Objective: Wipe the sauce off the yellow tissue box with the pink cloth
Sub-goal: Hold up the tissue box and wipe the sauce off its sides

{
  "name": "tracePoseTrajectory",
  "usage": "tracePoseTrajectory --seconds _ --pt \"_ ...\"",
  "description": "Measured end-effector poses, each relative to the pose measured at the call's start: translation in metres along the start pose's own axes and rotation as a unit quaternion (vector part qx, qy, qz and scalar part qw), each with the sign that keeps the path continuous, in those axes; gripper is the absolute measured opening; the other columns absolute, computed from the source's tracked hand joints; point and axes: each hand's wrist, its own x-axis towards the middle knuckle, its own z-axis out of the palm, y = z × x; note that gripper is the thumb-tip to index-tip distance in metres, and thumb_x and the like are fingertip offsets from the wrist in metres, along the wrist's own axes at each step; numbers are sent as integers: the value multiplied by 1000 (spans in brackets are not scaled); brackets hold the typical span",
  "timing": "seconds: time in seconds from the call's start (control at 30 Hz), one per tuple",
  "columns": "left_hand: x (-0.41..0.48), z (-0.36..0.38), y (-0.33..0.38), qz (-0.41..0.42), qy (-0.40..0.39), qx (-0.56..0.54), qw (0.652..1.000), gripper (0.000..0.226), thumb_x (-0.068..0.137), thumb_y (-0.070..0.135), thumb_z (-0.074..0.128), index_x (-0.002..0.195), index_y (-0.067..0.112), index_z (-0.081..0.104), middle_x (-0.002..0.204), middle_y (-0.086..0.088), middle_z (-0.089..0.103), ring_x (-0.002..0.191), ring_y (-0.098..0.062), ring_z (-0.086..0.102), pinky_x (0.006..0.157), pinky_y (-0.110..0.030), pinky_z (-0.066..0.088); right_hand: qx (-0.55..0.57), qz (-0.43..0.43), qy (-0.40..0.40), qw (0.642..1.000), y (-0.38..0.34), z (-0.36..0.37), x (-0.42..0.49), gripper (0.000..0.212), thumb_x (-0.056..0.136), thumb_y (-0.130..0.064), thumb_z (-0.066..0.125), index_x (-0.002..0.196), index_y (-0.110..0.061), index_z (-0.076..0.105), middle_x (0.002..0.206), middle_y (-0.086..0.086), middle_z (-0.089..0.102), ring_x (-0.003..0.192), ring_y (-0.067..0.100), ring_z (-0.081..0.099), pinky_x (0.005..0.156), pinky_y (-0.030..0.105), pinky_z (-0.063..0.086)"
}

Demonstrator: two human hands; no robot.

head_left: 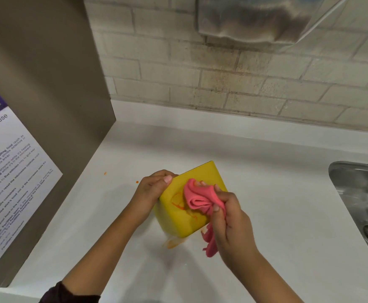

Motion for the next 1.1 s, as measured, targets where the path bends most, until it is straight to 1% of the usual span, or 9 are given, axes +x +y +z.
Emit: tracePoseTrajectory --seconds 0.13,0.2,0.33,0.5,0.67,0.8,0.9,1.03,1.1 --pt "-1 2 -1 1 3 5 1000 24 76 38 47 81 25 67 84 4 67 79 -4 63 72 -16 49 -7 7 58 998 -8 7 9 29 91 -36 34 98 -62 45 71 -8 66 51 -1 61 35 6 39" --pt "-1 3 0 3 6 0 1000 25 79 32 45 80 24 68 85 2 66 80 -3 63 73 -14 48 -32 -22 42 998 -15 18 12 29 91 -34 35 108 -54 47 105 -10 68 63 -7 63 43 4 44" --pt "-2 3 2 9 -1 -19 1000 27 80 27 45 74 28 71 80 7 67 79 -4 63 73 -14 47 -47 -75 -49 995 -11 17 2 32 91 -35 32 120 -48 40 110 -55 44 83 30 66 74 32 56" --pt "-4 3 2 12 -11 11 1000 33 70 49 48 81 26 69 86 4 66 84 -11 63 76 -21 48 6 -11 11 1000 -1 -3 -2 28 89 -41 36 99 -65 44 67 -11 65 47 9 62 38 12 46" --pt "-2 7 3 -1 8 9 1000 24 76 38 47 77 26 68 83 5 66 82 -8 62 75 -16 47 13 -25 30 999 -14 15 7 28 90 -41 31 101 -62 45 75 -26 63 55 -4 61 43 5 42" --pt "-4 8 4 6 1 -37 999 24 75 31 50 69 28 73 74 13 68 75 -2 62 71 -14 47 22 -55 -55 997 -9 19 -6 32 91 -40 34 107 -66 42 77 -35 57 55 25 61 36 23 52" --pt "-5 6 5 16 -6 -13 1000 26 68 46 50 72 32 72 78 11 68 78 -2 63 72 -13 47 31 -34 -64 997 2 3 -10 31 89 -41 36 107 -65 44 69 -11 65 41 17 59 39 38 55" --pt "-4 5 4 -1 -1 13 1000 30 66 53 47 73 35 70 82 9 67 79 -2 63 72 -16 48 32 -14 19 999 3 -6 -3 24 88 -41 32 98 -58 46 69 -23 65 49 -1 62 41 8 48" --pt "-5 6 3 2 -1 13 1000 31 67 53 46 75 34 69 84 6 67 80 -5 63 75 -20 48 31 -5 21 999 -2 1 0 25 88 -44 31 99 -60 45 71 -23 65 54 3 64 43 15 52"
